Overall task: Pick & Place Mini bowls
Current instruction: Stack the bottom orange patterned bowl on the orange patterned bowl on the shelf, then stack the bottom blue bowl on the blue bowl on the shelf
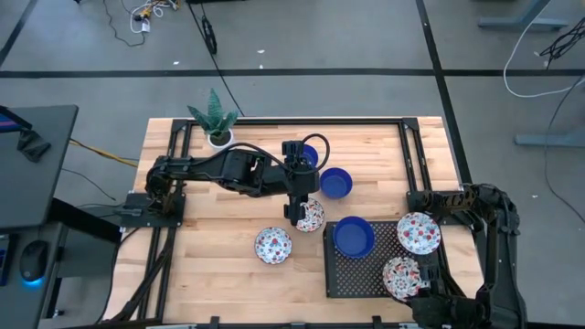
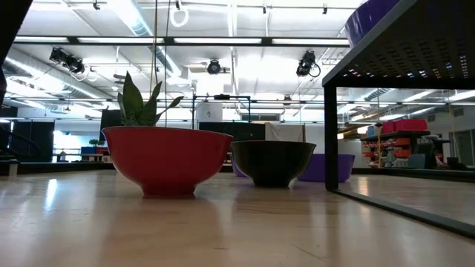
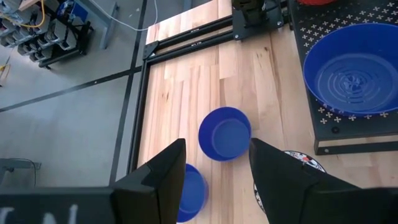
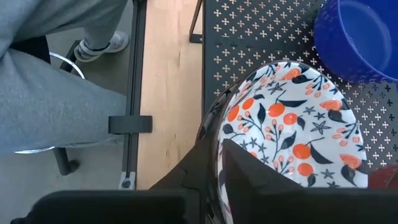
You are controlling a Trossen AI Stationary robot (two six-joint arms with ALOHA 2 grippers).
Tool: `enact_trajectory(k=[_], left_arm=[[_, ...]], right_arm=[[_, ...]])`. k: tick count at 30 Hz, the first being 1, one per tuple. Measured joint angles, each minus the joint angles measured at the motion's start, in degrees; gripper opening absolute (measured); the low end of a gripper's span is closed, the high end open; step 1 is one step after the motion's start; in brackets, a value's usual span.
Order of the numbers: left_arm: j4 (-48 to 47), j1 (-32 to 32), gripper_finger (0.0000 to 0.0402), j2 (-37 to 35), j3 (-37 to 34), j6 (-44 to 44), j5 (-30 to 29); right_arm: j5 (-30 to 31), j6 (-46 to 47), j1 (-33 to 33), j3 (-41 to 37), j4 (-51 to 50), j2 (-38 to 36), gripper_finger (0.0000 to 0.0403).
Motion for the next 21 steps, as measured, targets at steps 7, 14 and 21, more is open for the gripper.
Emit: enact_trajectory(k=[7,14,21], left_arm=[[0.0,0.0,0.0181,0.0,0.0,0.0,-0.02],[0.0,0.01,0.0181,0.0,-0.01,0.02,0.0],[0.0,0.0,0.0181,0.0,-0.01,0.02,-0.01]], right_arm=[[-0.04,-0.14,-0.17,0.0,-0.25,0.0,0.0071],[0.5,-1.03,-0.17,0.0,-0.18,0.0,0.0116],[0.48,-4.75,-0.17,0.0,1.91,0.0,0.0162]])
